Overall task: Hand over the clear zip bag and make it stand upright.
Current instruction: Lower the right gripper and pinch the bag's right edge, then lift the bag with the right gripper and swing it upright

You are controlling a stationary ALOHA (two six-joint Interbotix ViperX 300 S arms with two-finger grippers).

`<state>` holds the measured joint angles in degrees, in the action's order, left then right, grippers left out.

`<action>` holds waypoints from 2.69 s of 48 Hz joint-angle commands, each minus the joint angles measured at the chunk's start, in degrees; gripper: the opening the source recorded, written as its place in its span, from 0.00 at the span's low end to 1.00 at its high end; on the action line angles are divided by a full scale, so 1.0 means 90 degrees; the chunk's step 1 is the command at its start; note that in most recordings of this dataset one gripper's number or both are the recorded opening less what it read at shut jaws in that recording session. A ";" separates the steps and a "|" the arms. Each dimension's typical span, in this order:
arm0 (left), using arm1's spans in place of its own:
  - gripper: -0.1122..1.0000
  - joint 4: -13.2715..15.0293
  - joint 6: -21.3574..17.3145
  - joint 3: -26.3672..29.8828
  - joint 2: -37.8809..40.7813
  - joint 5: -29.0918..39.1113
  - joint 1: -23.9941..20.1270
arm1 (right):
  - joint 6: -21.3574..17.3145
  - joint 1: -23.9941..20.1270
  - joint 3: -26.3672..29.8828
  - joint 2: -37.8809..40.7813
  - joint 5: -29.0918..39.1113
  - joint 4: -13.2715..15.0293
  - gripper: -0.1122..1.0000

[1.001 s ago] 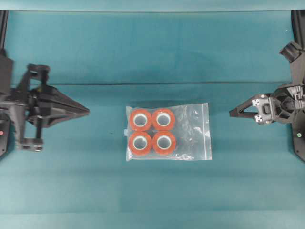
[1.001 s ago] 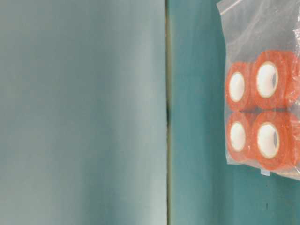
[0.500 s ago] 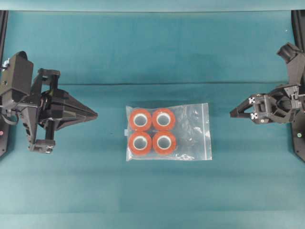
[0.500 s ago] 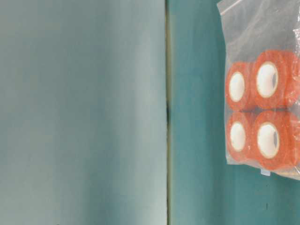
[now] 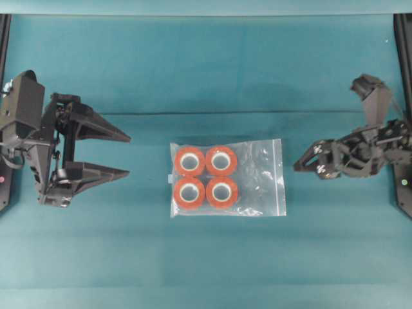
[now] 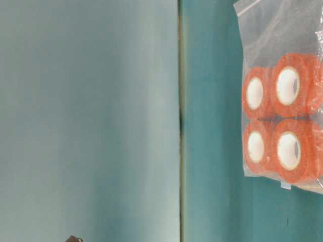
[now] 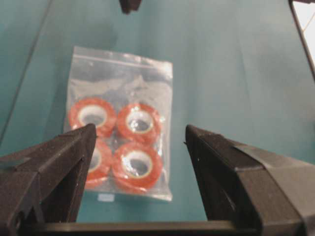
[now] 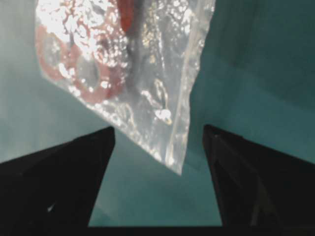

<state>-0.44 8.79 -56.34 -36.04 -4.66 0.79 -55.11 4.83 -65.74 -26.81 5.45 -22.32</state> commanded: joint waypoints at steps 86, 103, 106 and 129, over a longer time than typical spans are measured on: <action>0.81 -0.0010 -0.0176 -0.0156 -0.0088 -0.0029 -0.0107 | -0.0820 -0.0547 0.0967 0.3047 -0.2080 -0.0020 0.82; 0.81 -0.0010 -0.0176 -0.0186 -0.0107 -0.0039 -0.0107 | -0.0771 -0.0459 0.0967 0.3047 -0.1943 0.0010 0.10; 0.81 -0.0010 -0.0176 -0.0186 -0.0107 -0.0029 -0.0107 | -0.0752 -0.0449 0.0996 0.3047 -0.1943 0.0020 0.10; 0.81 -0.0010 -0.0176 -0.0195 -0.0107 -0.0029 -0.0107 | -0.0537 -0.0264 0.1309 0.2676 -0.1621 0.0234 0.10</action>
<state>-0.35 7.29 -58.62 -36.83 -4.66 -0.09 -61.70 1.58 -55.63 -0.53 -9.93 -21.45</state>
